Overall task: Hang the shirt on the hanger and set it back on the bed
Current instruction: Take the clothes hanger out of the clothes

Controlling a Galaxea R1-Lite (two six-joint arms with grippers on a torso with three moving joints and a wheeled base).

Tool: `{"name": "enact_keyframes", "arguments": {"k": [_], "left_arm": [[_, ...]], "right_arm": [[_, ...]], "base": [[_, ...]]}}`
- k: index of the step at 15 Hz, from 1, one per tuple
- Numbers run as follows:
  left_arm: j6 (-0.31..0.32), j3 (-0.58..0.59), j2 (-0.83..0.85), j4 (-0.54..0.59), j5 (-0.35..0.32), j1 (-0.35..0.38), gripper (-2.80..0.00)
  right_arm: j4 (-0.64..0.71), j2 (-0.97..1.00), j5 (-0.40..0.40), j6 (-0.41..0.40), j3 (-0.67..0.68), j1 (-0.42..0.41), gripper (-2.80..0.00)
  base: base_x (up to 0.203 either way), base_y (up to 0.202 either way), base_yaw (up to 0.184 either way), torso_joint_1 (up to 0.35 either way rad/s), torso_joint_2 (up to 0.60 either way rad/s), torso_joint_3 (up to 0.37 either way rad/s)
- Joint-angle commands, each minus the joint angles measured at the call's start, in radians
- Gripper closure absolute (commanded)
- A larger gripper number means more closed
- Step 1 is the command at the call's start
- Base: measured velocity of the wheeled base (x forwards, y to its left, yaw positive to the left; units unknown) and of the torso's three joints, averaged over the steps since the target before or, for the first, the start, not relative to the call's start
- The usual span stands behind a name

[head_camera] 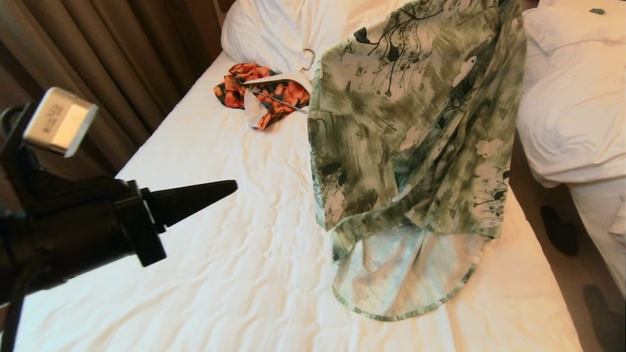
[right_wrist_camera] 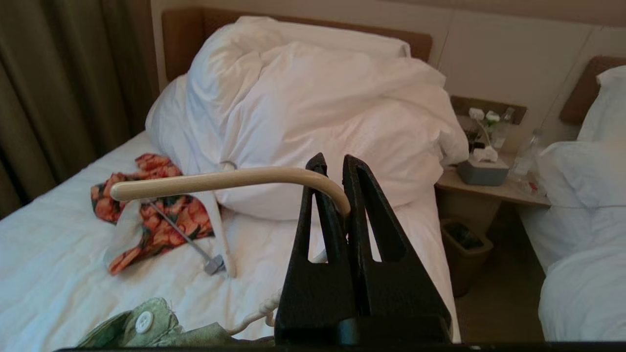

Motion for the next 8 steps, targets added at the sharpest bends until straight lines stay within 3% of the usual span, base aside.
{"name": "enact_keyframes", "arguments": {"k": [1,8], "left_arm": [[-0.002,-0.006,0.089,-0.047,0.004,-0.041,0.00],[-0.005,-0.028,-0.005,-0.038,0.021,-0.075,0.00]], "right_arm": [[-0.018,0.004,0.000,-0.004,0.000,-0.005,0.00],[-0.065,-0.064,0.018,-0.005,-0.015,0.044,0.00]], "base": [[0.000,0.000,0.000,0.000,0.00,0.000],[0.000,0.000,0.000,0.000,0.00,0.000]]}}
